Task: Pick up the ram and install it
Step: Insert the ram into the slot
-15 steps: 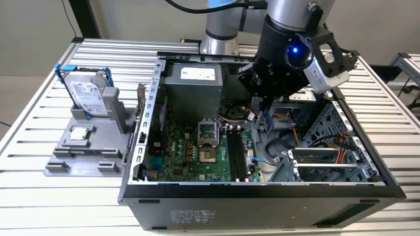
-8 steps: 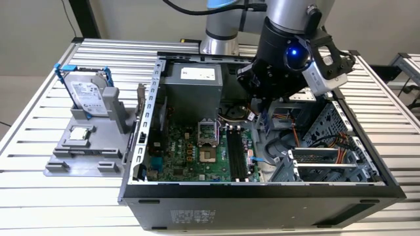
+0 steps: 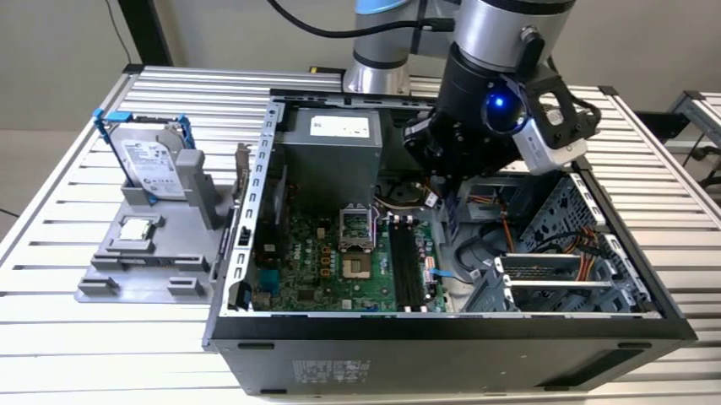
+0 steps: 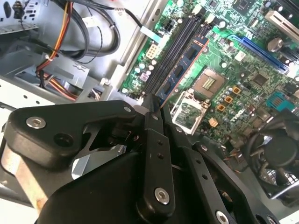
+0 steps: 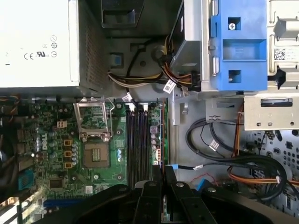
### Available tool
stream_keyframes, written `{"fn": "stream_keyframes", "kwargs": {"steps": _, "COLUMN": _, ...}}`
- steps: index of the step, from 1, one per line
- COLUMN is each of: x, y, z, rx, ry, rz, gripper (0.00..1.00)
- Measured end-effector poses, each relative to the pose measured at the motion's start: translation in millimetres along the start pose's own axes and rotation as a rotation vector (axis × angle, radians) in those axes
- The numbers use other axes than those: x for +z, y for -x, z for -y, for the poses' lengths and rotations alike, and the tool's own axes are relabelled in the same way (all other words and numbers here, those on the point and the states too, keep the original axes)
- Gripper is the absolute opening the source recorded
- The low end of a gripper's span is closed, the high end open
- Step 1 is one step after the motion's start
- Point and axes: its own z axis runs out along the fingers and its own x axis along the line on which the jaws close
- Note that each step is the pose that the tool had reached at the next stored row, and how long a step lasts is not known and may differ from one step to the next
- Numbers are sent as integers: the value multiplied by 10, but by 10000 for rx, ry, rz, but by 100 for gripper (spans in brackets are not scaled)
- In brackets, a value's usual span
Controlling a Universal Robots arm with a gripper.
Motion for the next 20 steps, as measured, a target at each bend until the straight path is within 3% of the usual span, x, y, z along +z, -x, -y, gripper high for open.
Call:
{"fn": "stream_keyframes", "kwargs": {"steps": 7, "x": 126, "y": -19, "z": 4, "rx": 56, "ry": -4, "rz": -15, "gripper": 0}}
{"fn": "stream_keyframes", "kwargs": {"steps": 13, "x": 231, "y": -48, "z": 8, "rx": 516, "ry": -56, "rz": 1, "gripper": 0}}
{"fn": "stream_keyframes", "kwargs": {"steps": 20, "x": 358, "y": -56, "z": 6, "rx": 547, "ry": -60, "rz": 3, "gripper": 0}}
